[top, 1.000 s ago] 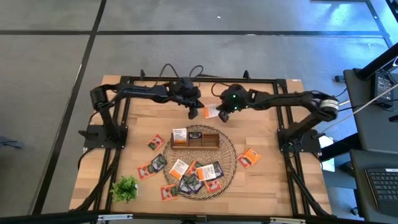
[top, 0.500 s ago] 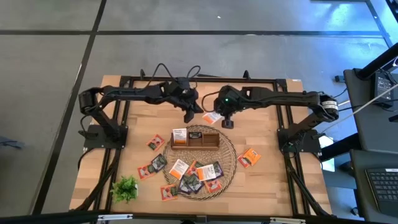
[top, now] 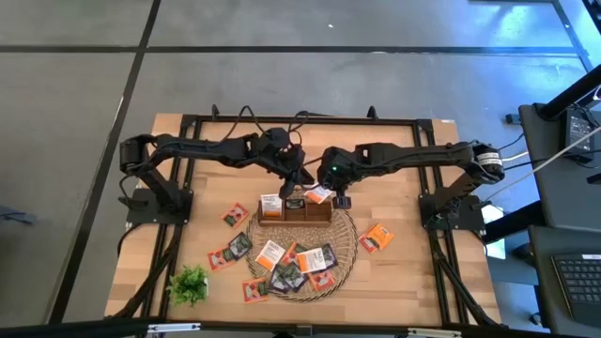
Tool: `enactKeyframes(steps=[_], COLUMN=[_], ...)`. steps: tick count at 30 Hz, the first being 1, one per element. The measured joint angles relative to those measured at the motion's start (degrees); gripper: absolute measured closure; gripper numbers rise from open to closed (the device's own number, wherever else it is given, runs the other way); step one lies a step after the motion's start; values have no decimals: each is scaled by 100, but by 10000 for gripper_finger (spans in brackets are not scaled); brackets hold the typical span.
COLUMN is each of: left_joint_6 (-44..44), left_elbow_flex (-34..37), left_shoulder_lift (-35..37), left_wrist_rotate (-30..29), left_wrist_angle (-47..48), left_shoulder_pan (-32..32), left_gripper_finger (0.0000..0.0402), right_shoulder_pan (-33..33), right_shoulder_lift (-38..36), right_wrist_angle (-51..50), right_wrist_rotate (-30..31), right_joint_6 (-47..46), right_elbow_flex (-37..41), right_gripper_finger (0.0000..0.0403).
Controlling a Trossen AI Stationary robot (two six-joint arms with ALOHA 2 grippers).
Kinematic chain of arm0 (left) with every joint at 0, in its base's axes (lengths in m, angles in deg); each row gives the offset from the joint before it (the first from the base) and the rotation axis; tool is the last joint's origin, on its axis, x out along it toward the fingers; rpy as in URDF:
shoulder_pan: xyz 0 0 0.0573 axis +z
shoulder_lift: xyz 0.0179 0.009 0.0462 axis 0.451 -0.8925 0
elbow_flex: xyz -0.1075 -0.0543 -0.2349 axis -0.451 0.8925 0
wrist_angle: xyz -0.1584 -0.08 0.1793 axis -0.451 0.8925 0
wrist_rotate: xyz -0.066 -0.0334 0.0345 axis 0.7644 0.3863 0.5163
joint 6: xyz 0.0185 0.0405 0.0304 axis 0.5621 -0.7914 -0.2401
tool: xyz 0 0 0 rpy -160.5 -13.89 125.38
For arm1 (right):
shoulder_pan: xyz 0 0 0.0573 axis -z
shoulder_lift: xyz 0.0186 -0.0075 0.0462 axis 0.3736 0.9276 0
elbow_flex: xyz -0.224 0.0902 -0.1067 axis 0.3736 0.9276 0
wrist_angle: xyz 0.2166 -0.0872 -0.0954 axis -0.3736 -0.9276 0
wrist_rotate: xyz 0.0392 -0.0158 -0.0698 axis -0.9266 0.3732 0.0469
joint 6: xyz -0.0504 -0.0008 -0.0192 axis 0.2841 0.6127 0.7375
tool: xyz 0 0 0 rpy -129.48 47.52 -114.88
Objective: Pick & Place Tea
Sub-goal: Put the top right white tea bag into the left slot of the wooden organizer
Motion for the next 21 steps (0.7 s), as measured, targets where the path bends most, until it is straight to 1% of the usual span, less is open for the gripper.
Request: enactKeyframes(steps=[2, 6, 10, 15, 21], left_joint_6=[-153, -178, -187, -192, -233], left_elbow_flex=[0, 0, 0, 0, 0], left_shoulder_lift=[0, 0, 0, 0, 0], left_wrist_rotate=[2, 3, -56, -314, -316], left_wrist_angle=[-22, -53, -76, 37, -31], left_shoulder_pan=[-19, -64, -70, -67, -67], left_gripper_finger=[333, 299, 279, 272, 281], right_shoulder_pan=[-62, -119, -115, -113, -113], right_shoulder_lift=[-2, 0, -2, -2, -2], right_wrist_angle=[67, 152, 336, 409, 510], right_wrist_rotate=[2, 35, 71, 506, 509], right_joint_6=[-52, -85, -191, -186, -162], right_elbow_flex=[0, 0, 0, 0, 0], right_gripper_finger=[399, 398, 398, 398, 397])
